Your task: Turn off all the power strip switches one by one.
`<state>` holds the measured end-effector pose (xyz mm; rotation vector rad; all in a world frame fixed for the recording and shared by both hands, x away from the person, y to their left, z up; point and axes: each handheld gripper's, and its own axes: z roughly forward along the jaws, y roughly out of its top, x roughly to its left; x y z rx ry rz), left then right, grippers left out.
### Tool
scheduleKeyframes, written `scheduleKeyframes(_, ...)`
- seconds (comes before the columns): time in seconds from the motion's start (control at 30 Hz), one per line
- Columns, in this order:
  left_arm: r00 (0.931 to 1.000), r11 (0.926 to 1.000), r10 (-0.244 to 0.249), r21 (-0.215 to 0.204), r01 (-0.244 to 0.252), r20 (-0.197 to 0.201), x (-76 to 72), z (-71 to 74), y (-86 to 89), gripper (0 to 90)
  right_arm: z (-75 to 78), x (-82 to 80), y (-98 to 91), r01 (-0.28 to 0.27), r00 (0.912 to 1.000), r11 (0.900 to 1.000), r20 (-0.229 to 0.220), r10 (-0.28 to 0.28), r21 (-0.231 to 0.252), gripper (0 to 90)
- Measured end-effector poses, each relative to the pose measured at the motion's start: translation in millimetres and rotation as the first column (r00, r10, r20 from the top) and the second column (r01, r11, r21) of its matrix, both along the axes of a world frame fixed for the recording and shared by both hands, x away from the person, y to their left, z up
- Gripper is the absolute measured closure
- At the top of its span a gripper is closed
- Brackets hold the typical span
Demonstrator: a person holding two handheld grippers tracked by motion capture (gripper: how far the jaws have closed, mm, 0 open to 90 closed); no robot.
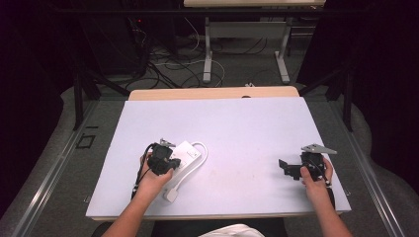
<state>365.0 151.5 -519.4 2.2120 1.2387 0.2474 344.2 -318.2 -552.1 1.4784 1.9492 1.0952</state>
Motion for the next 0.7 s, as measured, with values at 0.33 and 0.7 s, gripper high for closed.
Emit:
scheduleKeyframes(0.33, 0.9999, 0.9999, 0.010, -0.001, -0.010, -0.002, -0.7, 0.0, -0.5, 90.0, 0.1, -0.3, 0.9, 0.004, 1.0000, 1.0000, -0.005, -0.004, 0.003, 0.0)
scheduleKeyframes(0.7, 0.9999, 0.9994, -0.010, 0.034, 0.010, 0.000, -1.0, -1.0, -2.1, 90.0, -0.2, -0.2, 1.0, 0.002, 1.0000, 1.0000, -0.005, -0.002, 0.003, 0.0)
